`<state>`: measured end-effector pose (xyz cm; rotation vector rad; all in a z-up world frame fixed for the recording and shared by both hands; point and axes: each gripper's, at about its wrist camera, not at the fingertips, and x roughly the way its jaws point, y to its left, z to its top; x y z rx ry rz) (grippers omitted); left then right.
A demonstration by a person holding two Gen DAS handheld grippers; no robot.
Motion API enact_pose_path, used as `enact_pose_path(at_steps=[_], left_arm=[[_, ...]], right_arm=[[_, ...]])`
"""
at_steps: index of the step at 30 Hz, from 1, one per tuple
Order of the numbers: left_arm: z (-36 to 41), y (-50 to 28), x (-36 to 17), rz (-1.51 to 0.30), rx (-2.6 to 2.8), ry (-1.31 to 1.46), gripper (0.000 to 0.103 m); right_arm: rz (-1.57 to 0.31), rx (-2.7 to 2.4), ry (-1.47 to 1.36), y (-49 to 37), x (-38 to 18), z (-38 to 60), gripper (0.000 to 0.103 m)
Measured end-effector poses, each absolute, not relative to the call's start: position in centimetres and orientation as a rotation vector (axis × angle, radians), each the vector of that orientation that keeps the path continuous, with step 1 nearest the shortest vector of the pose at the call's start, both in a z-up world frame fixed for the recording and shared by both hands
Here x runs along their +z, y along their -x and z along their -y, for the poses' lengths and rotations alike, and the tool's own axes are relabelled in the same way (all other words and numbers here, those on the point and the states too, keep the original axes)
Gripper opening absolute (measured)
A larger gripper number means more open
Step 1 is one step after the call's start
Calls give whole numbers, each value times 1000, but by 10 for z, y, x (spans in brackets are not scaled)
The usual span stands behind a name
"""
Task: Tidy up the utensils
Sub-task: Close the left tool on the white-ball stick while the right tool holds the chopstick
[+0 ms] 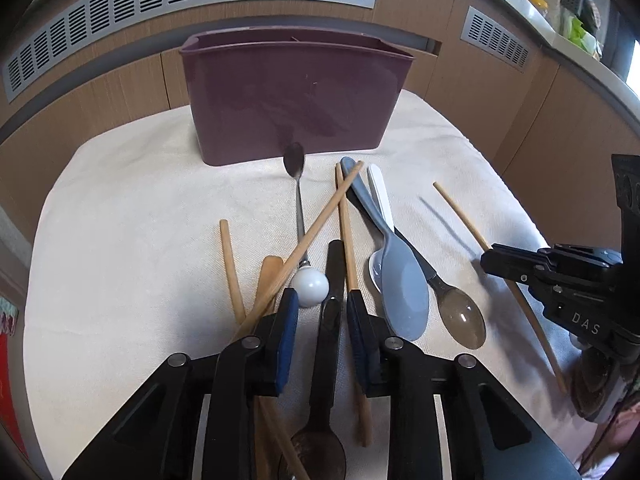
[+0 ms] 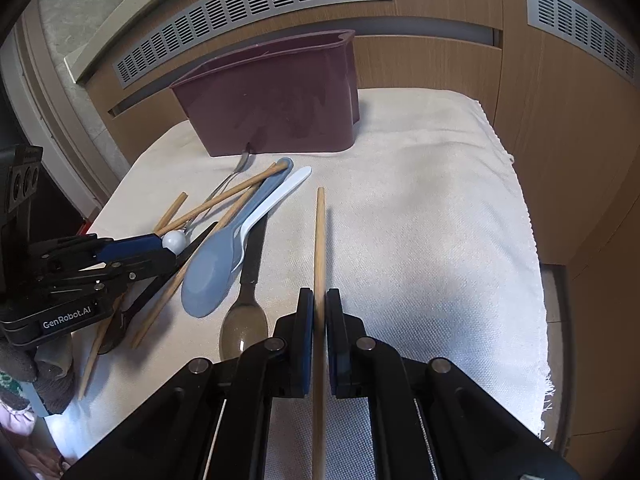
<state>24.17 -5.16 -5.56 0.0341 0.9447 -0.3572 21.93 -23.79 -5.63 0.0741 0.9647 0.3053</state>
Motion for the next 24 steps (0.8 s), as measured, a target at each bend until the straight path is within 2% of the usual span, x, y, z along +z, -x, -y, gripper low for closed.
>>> enact_pose_path(at_steps=[10, 11, 13, 18, 24], left_arm=[[60, -265, -64, -954, -310, -30, 26], [60, -264, -63, -945, -301, -37, 22], [59, -256, -59, -916, -307, -57, 22], [49, -212, -23, -772, -319, -145, 23], [31, -184, 28, -606, -307, -116, 23]], right_arm=[[-958, 296, -35, -217, -58, 231, 7], [-957, 295, -35, -217, -58, 231, 7], [-959, 295, -43, -217, -59, 233, 7], [-964, 295, -36, -219, -61, 232, 7], [-975, 292, -28, -223, -59, 230, 7]])
